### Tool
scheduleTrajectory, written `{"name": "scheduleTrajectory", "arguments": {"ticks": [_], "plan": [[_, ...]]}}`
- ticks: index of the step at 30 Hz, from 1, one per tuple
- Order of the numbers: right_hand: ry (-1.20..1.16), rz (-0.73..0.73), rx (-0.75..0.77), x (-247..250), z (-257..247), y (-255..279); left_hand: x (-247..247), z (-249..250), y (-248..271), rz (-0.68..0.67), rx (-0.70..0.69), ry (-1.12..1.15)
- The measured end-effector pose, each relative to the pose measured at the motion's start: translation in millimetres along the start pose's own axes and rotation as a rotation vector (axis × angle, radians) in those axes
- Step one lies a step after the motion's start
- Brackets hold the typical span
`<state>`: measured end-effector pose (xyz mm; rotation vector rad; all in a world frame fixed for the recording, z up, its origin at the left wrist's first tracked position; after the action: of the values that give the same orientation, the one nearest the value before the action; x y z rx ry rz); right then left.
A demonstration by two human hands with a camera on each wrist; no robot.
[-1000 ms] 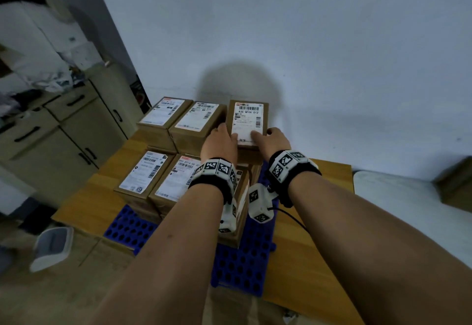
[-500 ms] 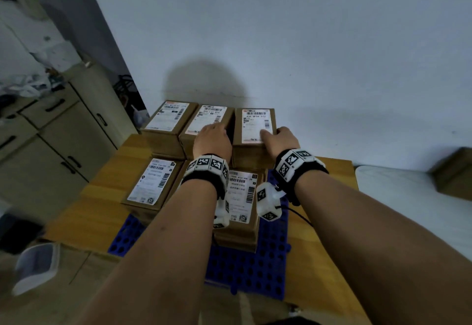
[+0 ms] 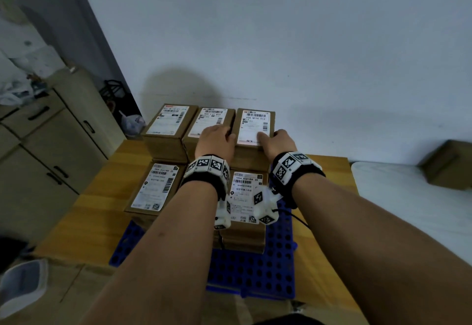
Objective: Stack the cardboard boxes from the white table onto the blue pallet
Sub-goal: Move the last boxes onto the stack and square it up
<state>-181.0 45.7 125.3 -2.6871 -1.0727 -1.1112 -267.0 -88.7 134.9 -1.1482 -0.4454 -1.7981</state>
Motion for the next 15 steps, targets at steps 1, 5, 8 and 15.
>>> {"name": "scheduleTrajectory", "arguments": {"ticks": [1, 5, 8, 15], "plan": [[0.003, 0.003, 0.001, 0, 1, 0, -1, 1, 1, -0.002, -0.002, -0.006], [0.026, -0.005, 0.009, 2, 2, 0, 1, 5, 6, 0.023, -0.038, -0.032], [0.028, -0.013, 0.007, 1, 0, -1, 4, 7, 7, 0.013, -0.032, -0.040], [0.066, -0.027, 0.009, 3, -1, 1, 7, 11, 9, -0.025, -0.023, -0.062]]}}
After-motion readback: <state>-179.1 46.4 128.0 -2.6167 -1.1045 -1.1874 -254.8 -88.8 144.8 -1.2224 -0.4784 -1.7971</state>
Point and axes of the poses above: each hand's wrist, its own y-axis away from the middle knuckle, its own x-axis out of the back of the hand, z = x × y, the point moved 2 cm from there along -y, towards the middle knuckle, and after that the axes turned 5 degrees about y, right-handed, at the moved point
